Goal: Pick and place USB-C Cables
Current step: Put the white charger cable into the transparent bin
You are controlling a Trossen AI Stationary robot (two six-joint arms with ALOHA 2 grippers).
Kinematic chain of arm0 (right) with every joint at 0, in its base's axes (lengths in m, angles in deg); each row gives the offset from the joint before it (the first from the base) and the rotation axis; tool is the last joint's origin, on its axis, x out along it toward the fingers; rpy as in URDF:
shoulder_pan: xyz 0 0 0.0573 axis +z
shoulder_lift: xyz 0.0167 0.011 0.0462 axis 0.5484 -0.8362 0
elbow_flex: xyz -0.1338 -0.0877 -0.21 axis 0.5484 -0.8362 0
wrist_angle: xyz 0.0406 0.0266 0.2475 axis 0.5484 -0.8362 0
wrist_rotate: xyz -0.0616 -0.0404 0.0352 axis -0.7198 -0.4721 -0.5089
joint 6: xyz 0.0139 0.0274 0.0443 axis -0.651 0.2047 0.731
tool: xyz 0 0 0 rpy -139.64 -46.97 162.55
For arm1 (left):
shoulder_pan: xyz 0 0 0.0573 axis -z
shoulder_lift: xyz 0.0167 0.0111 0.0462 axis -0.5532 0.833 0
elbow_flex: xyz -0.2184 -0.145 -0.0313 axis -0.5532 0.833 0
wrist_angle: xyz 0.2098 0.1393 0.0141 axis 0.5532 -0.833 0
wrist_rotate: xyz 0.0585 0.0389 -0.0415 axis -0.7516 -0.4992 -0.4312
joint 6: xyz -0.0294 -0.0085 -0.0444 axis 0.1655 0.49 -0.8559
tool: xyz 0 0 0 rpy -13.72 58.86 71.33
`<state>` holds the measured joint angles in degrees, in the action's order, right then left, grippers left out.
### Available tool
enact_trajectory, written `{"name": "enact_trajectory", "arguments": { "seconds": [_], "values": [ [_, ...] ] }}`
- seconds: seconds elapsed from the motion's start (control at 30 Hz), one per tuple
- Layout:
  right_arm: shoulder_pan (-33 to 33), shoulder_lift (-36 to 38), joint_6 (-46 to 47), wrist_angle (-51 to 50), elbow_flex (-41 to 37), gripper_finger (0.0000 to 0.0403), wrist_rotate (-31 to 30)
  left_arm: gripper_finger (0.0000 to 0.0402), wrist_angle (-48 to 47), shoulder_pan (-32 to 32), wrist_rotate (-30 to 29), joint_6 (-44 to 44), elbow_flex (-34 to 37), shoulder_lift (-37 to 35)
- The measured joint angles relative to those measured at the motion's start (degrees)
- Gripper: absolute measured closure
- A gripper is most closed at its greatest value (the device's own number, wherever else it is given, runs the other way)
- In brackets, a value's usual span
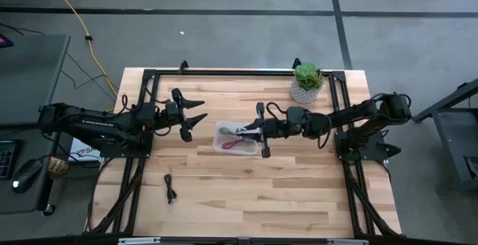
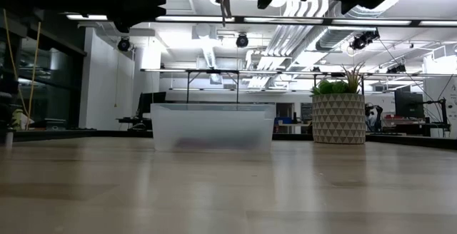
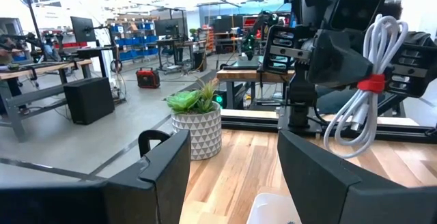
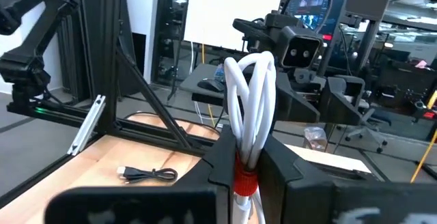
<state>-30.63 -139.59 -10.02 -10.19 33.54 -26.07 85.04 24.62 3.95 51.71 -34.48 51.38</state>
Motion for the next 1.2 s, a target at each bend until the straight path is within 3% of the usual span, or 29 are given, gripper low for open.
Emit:
{"name": "enact_trajectory", "arguments": {
  "seconds": [0.37,0.5,0.6,0.7,0.93,1.2],
  "values": [
    [-1.05,-3.94,3.02,-1.64,1.03,0.0382,-2.42,0.0202,0.01,0.00,-0.02,0.00,0.00,0.00],
    [-1.90,-8.43,5.42,-16.20,8.87,0.0382,-3.09,0.0202,0.04,0.00,-0.02,0.00,0.00,0.00],
    [-1.54,-13.37,3.90,-32.06,17.18,0.0382,-7.28,0.0202,0.04,0.00,0.00,0.00,0.00,0.00],
    [-1.38,-18.37,3.84,-41.44,23.49,0.0382,-10.04,0.0202,0.04,0.00,0.00,0.00,0.00,0.00],
    [-1.64,-26.30,5.48,-54.86,31.61,0.0382,-12.91,0.0202,0.02,0.00,0.00,0.02,0.00,0.00],
    [-1.79,-26.91,8.46,-61.70,32.52,0.0382,-16.03,0.0202,0.02,0.02,0.00,0.02,0.00,0.00]
  ]
}}
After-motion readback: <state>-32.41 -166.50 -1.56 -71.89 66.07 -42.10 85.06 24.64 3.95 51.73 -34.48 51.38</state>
